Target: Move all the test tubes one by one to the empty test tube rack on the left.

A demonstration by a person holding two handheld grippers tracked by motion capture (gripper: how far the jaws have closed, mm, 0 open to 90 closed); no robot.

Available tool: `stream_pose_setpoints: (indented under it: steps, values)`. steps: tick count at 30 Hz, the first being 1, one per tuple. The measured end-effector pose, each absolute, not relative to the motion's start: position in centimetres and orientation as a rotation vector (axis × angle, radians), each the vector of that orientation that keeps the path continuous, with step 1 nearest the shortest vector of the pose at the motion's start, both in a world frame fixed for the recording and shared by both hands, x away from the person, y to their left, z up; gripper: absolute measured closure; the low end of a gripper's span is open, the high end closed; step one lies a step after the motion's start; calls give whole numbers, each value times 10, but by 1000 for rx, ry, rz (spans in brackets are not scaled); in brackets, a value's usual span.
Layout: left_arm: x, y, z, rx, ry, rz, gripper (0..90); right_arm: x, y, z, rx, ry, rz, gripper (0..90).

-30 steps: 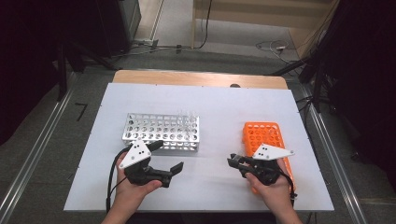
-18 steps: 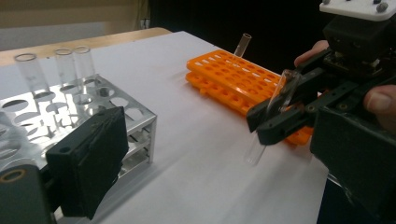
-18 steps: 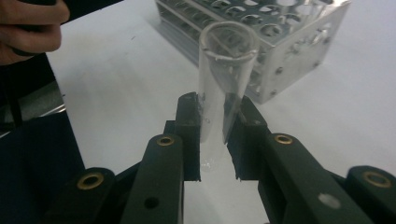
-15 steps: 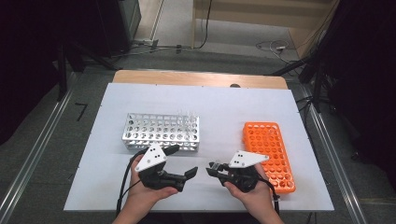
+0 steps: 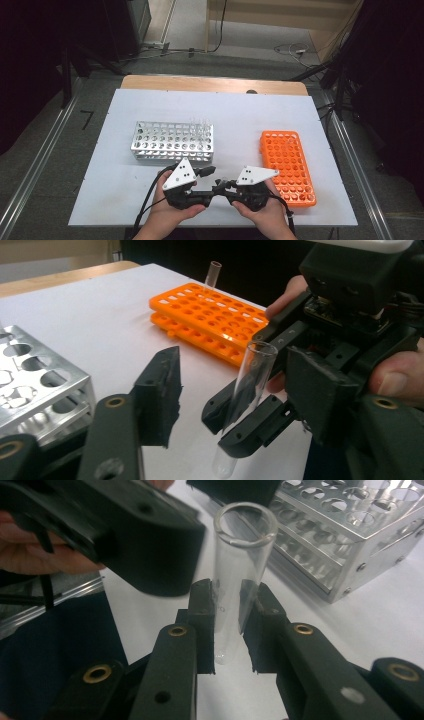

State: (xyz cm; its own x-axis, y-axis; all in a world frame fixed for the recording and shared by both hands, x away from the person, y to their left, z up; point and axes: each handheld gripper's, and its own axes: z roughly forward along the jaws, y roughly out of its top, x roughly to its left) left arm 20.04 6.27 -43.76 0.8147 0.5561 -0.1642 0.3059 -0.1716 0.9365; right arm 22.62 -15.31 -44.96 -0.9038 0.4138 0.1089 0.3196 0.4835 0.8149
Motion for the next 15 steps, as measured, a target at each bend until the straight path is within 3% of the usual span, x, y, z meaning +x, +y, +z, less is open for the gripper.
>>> stream_pose_setpoints:
  steps: [7, 15]
  values:
    - [199, 60, -439, 1797, 619, 232, 610, 222, -149, -449, 610, 2647, 1422, 733]
    - [198, 57, -439, 1813, 591, 234, 696, 223, -150, -448, 602, 2663, 1434, 733]
